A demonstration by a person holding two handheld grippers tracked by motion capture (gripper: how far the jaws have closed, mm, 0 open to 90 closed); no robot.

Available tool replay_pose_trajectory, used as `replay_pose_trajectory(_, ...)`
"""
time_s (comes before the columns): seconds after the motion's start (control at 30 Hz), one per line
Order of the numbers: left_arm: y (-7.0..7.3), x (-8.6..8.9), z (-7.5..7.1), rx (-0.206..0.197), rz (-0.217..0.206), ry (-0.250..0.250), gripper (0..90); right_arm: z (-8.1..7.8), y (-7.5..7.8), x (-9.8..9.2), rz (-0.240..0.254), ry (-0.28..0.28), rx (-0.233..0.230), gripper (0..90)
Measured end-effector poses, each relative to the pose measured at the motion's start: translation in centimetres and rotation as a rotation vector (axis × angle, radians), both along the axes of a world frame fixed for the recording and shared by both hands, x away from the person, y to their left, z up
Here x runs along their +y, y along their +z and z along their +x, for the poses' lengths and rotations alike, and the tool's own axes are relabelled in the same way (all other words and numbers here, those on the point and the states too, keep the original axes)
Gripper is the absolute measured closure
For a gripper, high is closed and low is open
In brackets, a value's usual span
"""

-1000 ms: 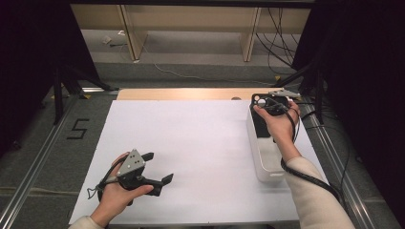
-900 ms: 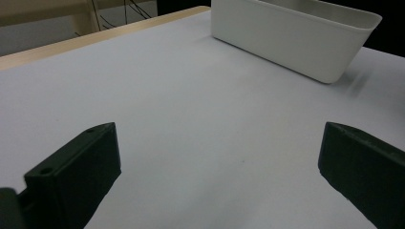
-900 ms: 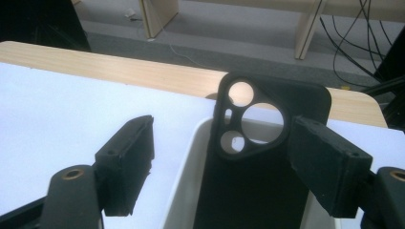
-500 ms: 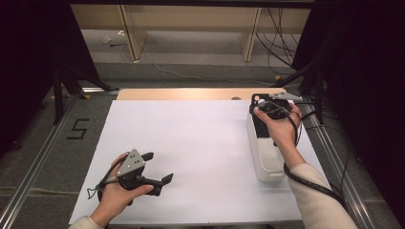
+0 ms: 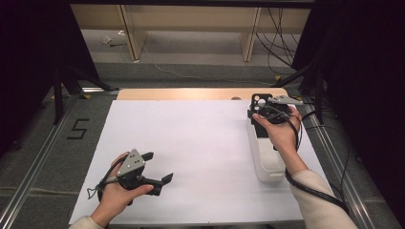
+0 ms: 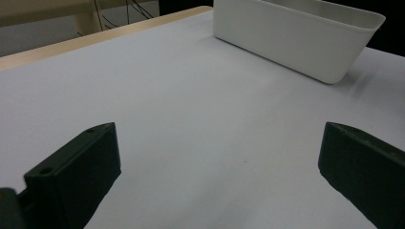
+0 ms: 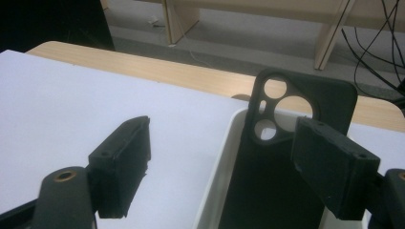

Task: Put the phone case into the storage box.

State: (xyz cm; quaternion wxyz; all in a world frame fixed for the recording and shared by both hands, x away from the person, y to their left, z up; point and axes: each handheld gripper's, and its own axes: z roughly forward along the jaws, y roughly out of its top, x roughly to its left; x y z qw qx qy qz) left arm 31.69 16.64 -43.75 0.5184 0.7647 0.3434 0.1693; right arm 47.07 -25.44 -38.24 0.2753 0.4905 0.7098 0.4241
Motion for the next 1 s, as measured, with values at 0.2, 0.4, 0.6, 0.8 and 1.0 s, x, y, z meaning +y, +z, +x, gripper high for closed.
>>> replay_pose_trajectory(0.2,0.0,0.0,0.0,0.000,0.000,0.001,0.1,-0.7,-0.1,0.3,0.006,0.022,-0.002,22.1)
replay_pose_trajectory(0.4,0.0,0.0,0.0,0.001,-0.003,0.004,0.1,-1.2,-0.2,0.6,0.009,0.044,-0.005,21.6)
replay_pose_trajectory(0.6,0.0,0.0,0.0,0.002,-0.004,0.004,0.1,-1.7,-0.2,0.7,0.016,0.060,-0.006,21.3)
replay_pose_trajectory(0.8,0.0,0.0,0.0,0.002,-0.003,0.005,0.1,-2.3,-0.2,0.9,0.030,0.086,-0.012,20.9)
replay_pose_trajectory(1.0,0.0,0.0,0.0,0.001,-0.002,0.006,0.1,-3.0,-0.2,1.3,0.033,0.116,-0.017,20.4)
